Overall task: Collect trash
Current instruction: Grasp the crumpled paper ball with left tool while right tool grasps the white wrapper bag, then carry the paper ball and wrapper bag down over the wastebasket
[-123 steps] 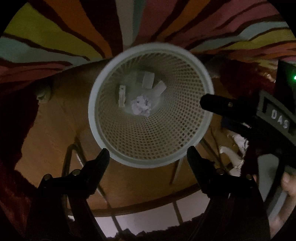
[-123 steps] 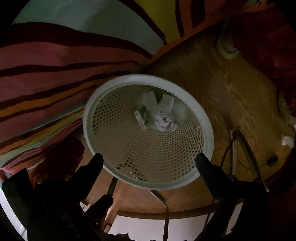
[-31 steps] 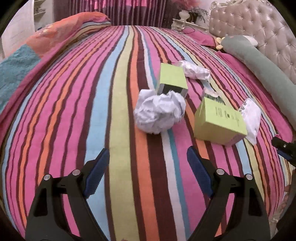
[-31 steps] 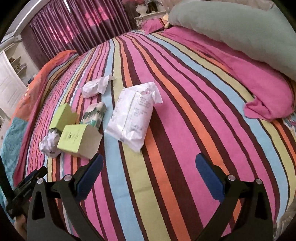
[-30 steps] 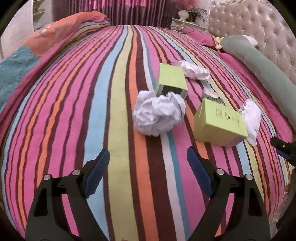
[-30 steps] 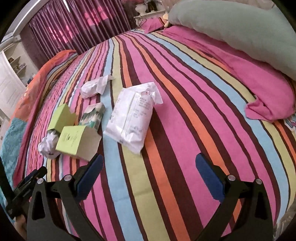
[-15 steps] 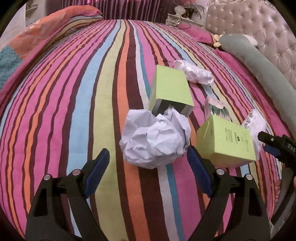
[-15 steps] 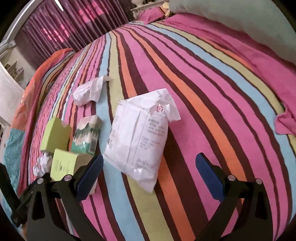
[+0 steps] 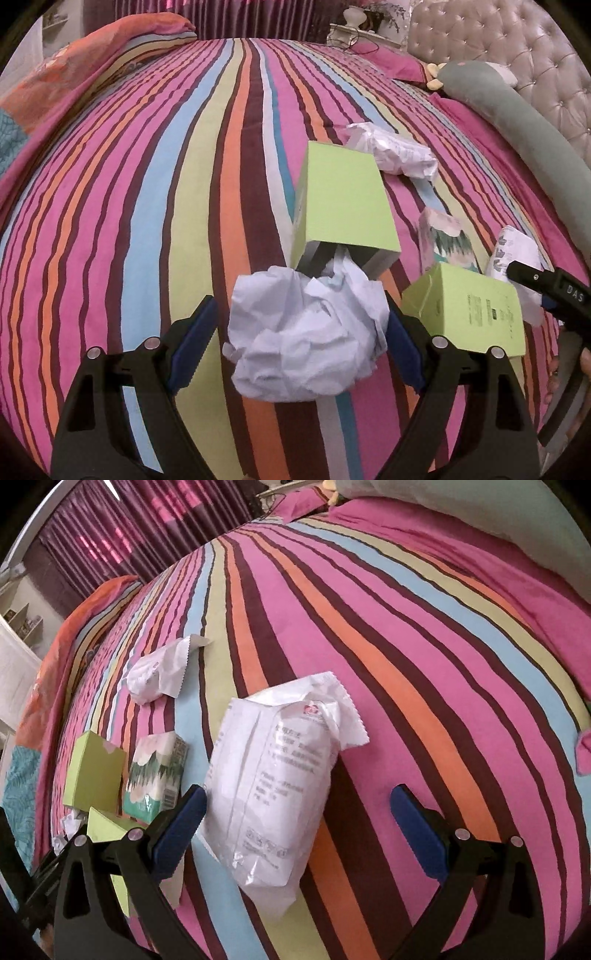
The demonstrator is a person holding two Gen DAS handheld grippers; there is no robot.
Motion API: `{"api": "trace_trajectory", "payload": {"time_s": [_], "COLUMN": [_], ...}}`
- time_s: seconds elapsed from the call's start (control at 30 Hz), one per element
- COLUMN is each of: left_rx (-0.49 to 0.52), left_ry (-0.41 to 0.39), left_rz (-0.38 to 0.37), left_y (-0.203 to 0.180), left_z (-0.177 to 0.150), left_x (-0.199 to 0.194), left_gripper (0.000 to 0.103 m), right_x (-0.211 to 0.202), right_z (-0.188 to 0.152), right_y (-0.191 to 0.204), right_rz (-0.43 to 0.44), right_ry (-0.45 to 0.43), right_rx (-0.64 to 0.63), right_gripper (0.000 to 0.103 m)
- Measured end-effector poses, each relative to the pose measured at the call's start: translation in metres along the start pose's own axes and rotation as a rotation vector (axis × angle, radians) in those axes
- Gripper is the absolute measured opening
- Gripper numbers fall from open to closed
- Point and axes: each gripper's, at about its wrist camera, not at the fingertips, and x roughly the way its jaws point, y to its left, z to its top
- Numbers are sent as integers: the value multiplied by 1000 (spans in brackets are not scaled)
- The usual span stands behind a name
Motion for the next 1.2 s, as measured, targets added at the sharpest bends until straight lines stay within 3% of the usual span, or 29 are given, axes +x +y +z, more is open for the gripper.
{"api": "trace_trajectory", "payload": {"time_s": [0.3, 0.4, 0.43, 0.5, 0.57, 1.2], "left_rx": [-59, -62, -58, -59, -54, -50], "left_ry": [12, 13, 19, 30, 30, -35], "left_rz": [6, 18, 11, -9, -12, -17], "left_y": [5, 5, 5, 4, 4, 4], "left_z": [5, 6, 6, 7, 7, -13], "left_x": [11, 13, 13, 15, 13, -47], "left_gripper": [83, 81, 71, 61, 58, 56], "right_x": [7, 5, 5, 4, 2, -59], "right_z": [4, 6, 6, 7, 6, -24], "right_y": [9, 15, 18, 23, 24, 12], "right_rz": [-18, 10, 17, 12, 15, -15], "right_ry": [-12, -24, -20, -24, -32, -120], "right_rx": [-58, -82, -91, -112, -124, -145], "right_gripper": [94, 74, 65, 61, 55, 53]}}
